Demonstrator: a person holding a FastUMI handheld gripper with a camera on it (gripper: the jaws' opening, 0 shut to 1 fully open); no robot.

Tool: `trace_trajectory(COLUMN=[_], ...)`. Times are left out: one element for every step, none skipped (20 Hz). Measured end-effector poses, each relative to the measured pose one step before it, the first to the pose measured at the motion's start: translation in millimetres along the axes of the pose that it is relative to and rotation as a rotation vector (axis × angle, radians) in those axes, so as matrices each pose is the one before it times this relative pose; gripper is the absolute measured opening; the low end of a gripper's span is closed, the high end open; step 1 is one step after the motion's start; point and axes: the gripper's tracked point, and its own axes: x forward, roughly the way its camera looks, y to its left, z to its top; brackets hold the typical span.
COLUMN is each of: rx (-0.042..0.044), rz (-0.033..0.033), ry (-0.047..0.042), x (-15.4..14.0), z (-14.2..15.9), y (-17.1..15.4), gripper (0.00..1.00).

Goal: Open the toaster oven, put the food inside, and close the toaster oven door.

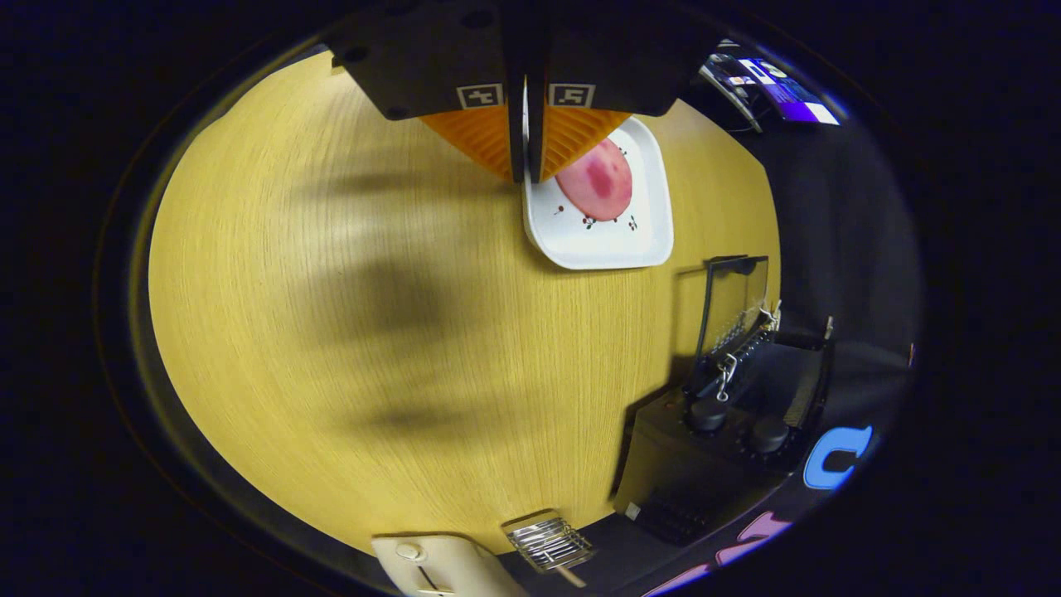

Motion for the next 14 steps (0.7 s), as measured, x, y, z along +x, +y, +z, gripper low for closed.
trace_trajectory(rx=[0.04024,0.04193,0.04009,0.03671,0.03521,0.0355,0.03276,0.02903,0.02787,0.02797,0.02898,0.03395,0.03112,0.02671], rz=[0.02926,0.02265,0.0211,0.02415,0.02875,0.02185,0.02122,0.01775,0.01647,0.01442,0.01529,0.01405,0.01977,0.01917], ry=[-0.00704,-0.00739,-0.01237,-0.01447,-0.00788,-0.01372,-0.0134,-0.01682,-0.01672,-0.01929,-0.0198,-0.02289,-0.0205,-0.01284], x=[-5.36,-3.19,-3.69,-3.72,-3.18,-3.19,-4.5,-2.91,-4.68,-3.16,-2.34,-1.26,-1.26,1.37], z=[-4.5,-3.05,-2.87,-3.84,-5.44,-4.54,-6.9,-3.15,-5.76,-5.24,-6.15,-4.99,-6.49,-7.33], y=[2.28,0.56,0.41,1.0,2.19,1.2,3.06,3.75,5.96,7.37,9.22,9.36,11.42,11.16], gripper=[0.05,0.06,0.06,0.05,0.06,0.06,0.06,0.06,0.06,0.06,0.06,0.06,0.06,0.05])
